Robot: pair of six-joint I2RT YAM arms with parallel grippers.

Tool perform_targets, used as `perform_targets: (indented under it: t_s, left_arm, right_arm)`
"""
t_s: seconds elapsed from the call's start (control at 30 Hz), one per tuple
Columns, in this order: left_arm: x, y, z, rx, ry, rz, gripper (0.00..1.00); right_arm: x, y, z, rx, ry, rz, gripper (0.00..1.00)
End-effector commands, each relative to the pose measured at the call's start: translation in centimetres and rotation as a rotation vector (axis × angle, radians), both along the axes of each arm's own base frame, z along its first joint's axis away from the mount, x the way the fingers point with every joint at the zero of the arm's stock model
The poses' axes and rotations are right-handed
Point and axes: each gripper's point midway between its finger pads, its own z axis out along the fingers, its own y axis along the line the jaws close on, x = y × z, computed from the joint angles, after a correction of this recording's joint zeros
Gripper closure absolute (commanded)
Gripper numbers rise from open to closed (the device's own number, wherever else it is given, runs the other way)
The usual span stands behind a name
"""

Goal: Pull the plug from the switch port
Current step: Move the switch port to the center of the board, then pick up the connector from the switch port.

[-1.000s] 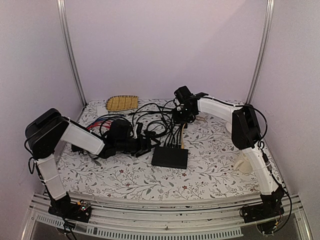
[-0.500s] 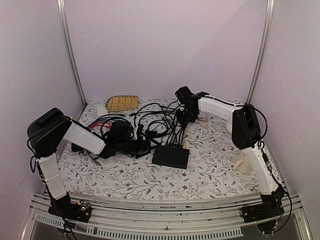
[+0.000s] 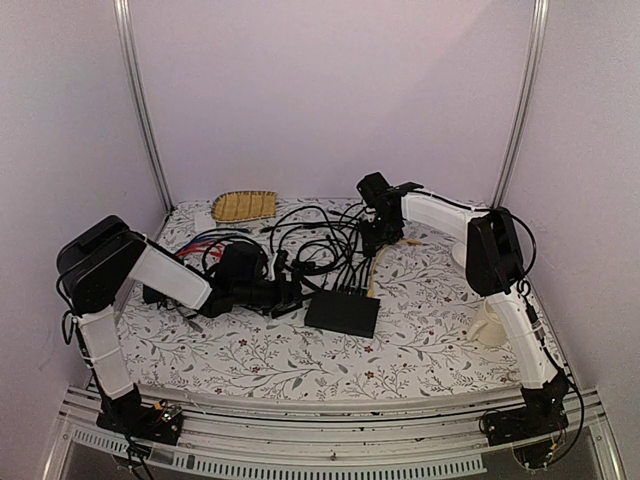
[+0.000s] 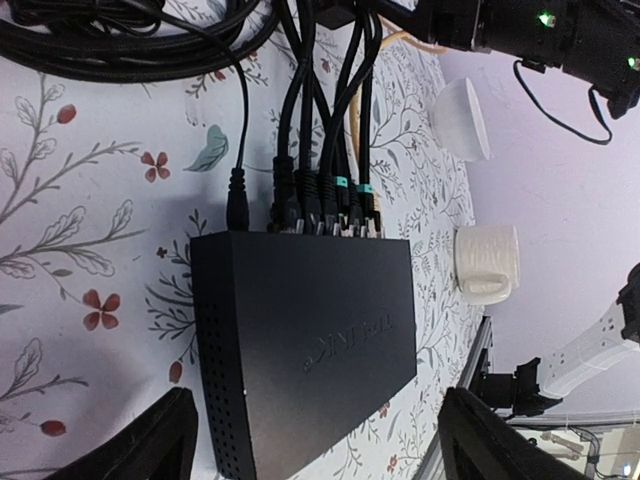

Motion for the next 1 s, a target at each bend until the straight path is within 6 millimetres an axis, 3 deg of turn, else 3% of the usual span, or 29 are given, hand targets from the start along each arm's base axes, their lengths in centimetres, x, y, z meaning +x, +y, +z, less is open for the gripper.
perform_targets:
  t_s: [0.0, 0.13, 0.23, 0.43, 0.7, 0.97]
  left_arm:
    - [0.7, 0.0, 0.2, -0.011, -0.021, 0.005, 0.14]
    - [1.1, 0.5, 0.3, -0.005, -0.027, 0.039, 0.14]
    - [1.7, 0.9, 0.5, -0.006, -0.032, 0.062, 0.14]
    - [3.7, 2.2, 1.8, -0.015, -0.054, 0.144, 0.15]
    - [8.0, 4.3, 4.2, -0.009, -0.098, 0.272, 0.15]
    - [9.5, 6.1, 4.9, -0.008, -0.098, 0.369, 0.16]
  right_arm:
    - [0.7, 0.4, 4.4, 0.013, -0.093, 0.015, 0.58]
    - [-0.3, 4.1, 6.5, 0.053, -0.139, 0.116, 0.50]
    - [-1.1, 5.9, 6.8, 0.079, -0.141, 0.159, 0.47]
    - [-2.0, 8.3, 6.5, 0.116, -0.143, 0.211, 0.45]
    - [-3.6, 12.4, 6.1, 0.179, -0.148, 0.322, 0.45]
    - [-5.5, 15.7, 5.1, 0.292, -0.087, 0.414, 0.48]
